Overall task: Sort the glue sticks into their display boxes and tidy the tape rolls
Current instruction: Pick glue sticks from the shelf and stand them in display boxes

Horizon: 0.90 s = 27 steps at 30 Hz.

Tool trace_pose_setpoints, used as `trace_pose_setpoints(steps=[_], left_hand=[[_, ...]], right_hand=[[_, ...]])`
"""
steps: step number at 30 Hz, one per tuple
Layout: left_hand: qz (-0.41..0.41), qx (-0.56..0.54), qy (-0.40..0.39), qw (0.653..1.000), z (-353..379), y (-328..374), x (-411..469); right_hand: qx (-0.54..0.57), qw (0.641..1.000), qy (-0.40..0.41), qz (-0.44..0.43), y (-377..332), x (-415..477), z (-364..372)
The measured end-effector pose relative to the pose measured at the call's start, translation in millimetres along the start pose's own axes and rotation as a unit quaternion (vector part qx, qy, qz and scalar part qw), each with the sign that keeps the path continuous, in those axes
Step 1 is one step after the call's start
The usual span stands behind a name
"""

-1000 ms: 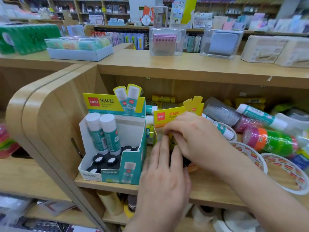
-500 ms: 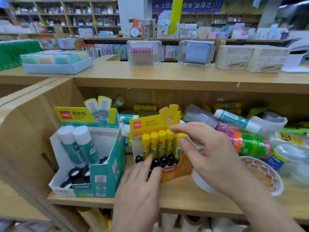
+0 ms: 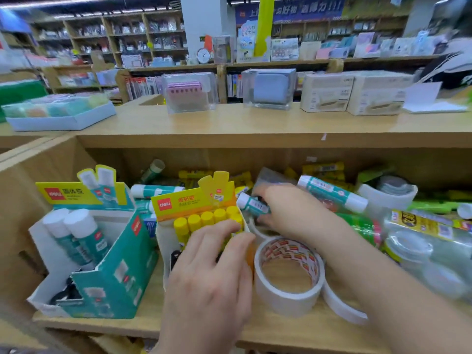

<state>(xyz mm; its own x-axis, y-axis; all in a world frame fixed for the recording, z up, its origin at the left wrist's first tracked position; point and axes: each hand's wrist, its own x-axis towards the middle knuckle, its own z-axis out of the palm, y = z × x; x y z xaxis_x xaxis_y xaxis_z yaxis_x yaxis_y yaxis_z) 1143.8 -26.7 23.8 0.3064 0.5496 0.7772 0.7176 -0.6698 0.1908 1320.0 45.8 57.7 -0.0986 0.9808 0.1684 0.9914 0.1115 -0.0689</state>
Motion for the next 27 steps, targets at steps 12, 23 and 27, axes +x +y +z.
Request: trace_pose_setpoints(steps=[12,23,27], left_hand=[[-0.013,0.024,-0.03,0.999,-33.2,-7.9,80.5],[0.223,0.051,-0.362,0.904,128.4,57.5,142.6],[0.215,0.065,-0.375,0.9,139.9,61.8,149.5]], right_hand=[[0.275,0.949,0.153,0.028,18.3,-33.4,-27.6],[0.381,0.89,0.171,0.183,83.6,-100.2,-62.9],[0.371,0.905,0.15,0.142,90.2,-117.0,-61.1]])
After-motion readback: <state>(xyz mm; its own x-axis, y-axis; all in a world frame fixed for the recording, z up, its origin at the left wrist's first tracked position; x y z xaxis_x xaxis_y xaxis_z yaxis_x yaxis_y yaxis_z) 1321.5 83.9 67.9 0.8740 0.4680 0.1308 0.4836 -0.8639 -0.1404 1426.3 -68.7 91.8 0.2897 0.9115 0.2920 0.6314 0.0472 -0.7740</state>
